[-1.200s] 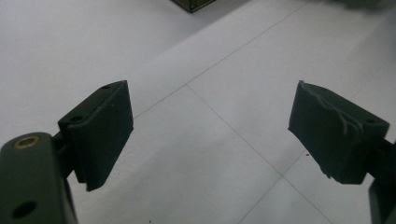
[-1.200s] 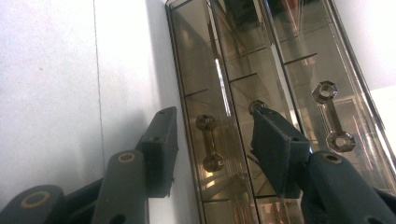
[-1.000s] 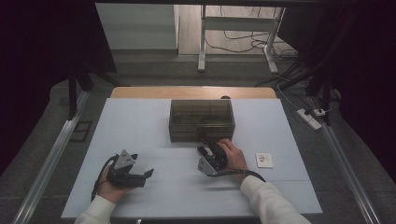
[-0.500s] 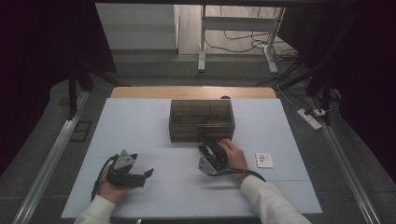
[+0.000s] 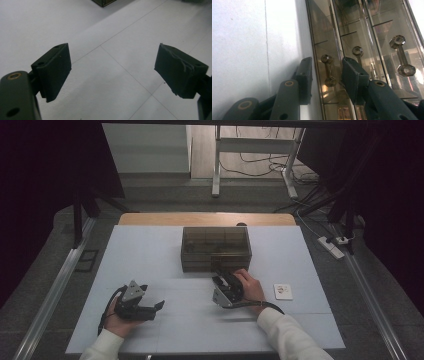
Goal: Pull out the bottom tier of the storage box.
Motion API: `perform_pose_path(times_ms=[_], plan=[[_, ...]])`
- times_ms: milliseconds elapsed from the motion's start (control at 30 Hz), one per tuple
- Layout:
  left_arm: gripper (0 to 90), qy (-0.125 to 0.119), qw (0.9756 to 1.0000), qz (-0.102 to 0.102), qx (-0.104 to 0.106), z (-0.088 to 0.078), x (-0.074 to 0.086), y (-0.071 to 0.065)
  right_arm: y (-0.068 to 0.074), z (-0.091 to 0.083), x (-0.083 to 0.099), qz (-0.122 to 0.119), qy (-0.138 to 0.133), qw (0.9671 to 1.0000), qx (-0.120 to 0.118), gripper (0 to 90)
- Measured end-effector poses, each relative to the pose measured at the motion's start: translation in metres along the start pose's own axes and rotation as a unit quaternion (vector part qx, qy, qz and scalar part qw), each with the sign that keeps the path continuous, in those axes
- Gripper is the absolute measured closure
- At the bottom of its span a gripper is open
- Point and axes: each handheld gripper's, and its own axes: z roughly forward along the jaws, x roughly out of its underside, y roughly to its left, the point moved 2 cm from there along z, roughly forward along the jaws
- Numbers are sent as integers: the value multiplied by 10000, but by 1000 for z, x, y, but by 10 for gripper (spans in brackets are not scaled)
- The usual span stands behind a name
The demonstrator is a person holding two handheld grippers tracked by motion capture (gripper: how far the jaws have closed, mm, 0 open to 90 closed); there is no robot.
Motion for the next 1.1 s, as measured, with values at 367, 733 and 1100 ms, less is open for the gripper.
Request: perform_pose_path(times_ms=[367,733,1100], plan=[[138,1,10000,2,-6,0,0,0,-3,1,3,-65,110,9999,32,650],[138,8,10000,11,-12,0,0,0,-4,3,2,-180,129,9997,104,676],[138,9,10000,14,-18,0,0,0,-2,5,0,-297,79,9994,151,704]])
